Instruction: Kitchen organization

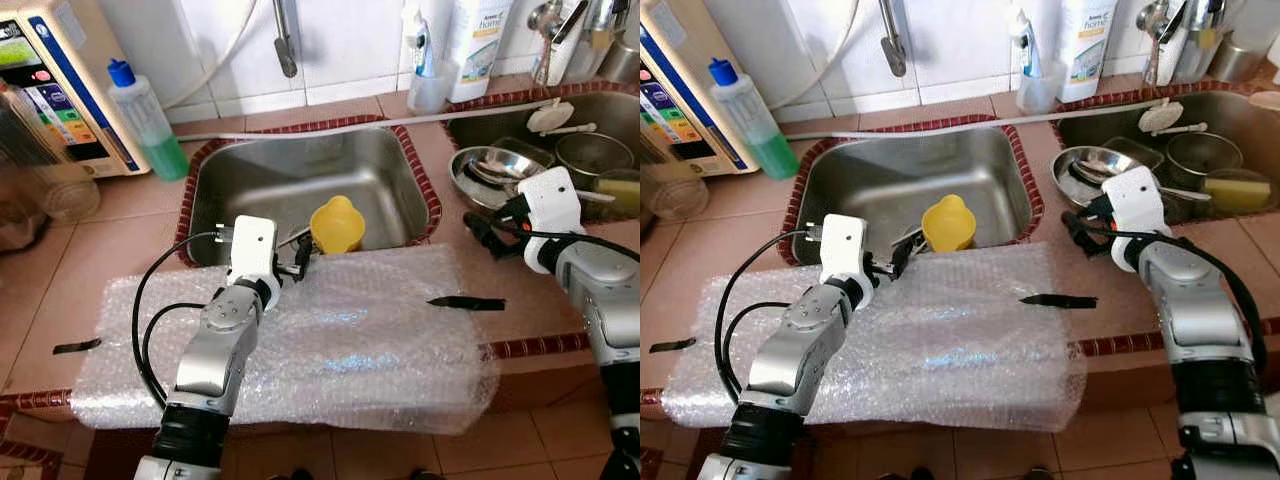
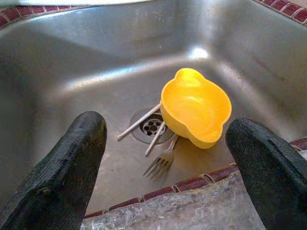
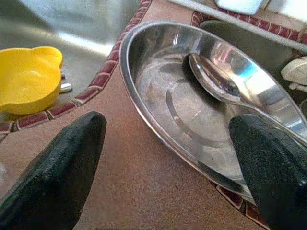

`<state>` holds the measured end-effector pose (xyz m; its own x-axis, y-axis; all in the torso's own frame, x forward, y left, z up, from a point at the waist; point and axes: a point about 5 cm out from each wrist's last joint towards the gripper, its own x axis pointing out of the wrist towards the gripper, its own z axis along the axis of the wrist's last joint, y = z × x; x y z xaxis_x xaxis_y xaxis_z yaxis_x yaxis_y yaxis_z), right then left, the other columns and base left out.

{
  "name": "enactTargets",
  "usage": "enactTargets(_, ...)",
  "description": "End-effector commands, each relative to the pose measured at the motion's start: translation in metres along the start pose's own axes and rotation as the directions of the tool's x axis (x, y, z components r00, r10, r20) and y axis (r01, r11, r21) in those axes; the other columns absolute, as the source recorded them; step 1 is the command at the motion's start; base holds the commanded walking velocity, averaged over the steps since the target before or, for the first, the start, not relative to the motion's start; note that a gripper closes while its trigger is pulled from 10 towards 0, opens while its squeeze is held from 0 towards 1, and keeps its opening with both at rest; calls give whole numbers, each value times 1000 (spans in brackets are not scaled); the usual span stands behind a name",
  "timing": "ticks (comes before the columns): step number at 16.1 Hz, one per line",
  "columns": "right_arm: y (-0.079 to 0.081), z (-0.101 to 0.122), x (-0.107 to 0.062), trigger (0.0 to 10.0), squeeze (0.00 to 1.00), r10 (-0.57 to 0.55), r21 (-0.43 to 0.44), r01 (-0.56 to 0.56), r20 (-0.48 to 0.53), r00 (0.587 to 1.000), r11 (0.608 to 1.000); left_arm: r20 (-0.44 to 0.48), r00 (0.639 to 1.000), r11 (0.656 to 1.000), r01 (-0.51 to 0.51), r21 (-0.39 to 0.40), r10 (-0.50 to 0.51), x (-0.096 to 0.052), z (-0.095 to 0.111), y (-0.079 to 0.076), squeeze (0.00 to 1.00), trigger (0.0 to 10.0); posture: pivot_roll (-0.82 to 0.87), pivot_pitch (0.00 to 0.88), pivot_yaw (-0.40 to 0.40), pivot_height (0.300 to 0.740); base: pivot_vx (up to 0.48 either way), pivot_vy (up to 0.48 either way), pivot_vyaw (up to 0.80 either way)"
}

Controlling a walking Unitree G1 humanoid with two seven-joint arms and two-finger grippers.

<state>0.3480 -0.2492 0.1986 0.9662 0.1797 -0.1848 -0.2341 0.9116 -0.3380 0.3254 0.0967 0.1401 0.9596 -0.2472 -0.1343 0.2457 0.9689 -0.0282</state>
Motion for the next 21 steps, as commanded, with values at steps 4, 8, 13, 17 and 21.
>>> enactTargets(4, -3, 6, 4, 0, 0, 25, -17, -24, 25, 999, 1000, -20, 999, 1000, -30, -4, 29, -3, -4, 7, 0, 10000, -329, 176, 141, 740, 0, 0, 0)
enactTargets(8, 0, 6, 5, 0, 0, 53, -22, -52, 35, 998, 998, -28, 999, 999, -35, -5, 35, -4, -4, 9, 0, 10000, -325, 177, 142, 740, 0, 0, 0)
enactTargets(13, 1, 4, 6, 0, 0, 82, -27, -81, 24, 996, 996, -42, 998, 999, -43, 0, 43, -4, -5, 11, 0, 10000, -324, 177, 140, 740, 0, 0, 0)
enactTargets(17, 3, 1, 6, 0, 0, 108, -34, -108, 7, 994, 994, -60, 997, 999, -44, 5, 44, -5, -7, 11, 0, 10000, -322, 176, 141, 740, 0, 0, 0)
enactTargets(21, 2, 1, 6, 0, 0, 118, -38, -117, 2, 993, 992, -79, 996, 999, -47, 9, 48, -6, -9, 12, 0, 10000, -319, 180, 140, 740, 0, 0, 0)
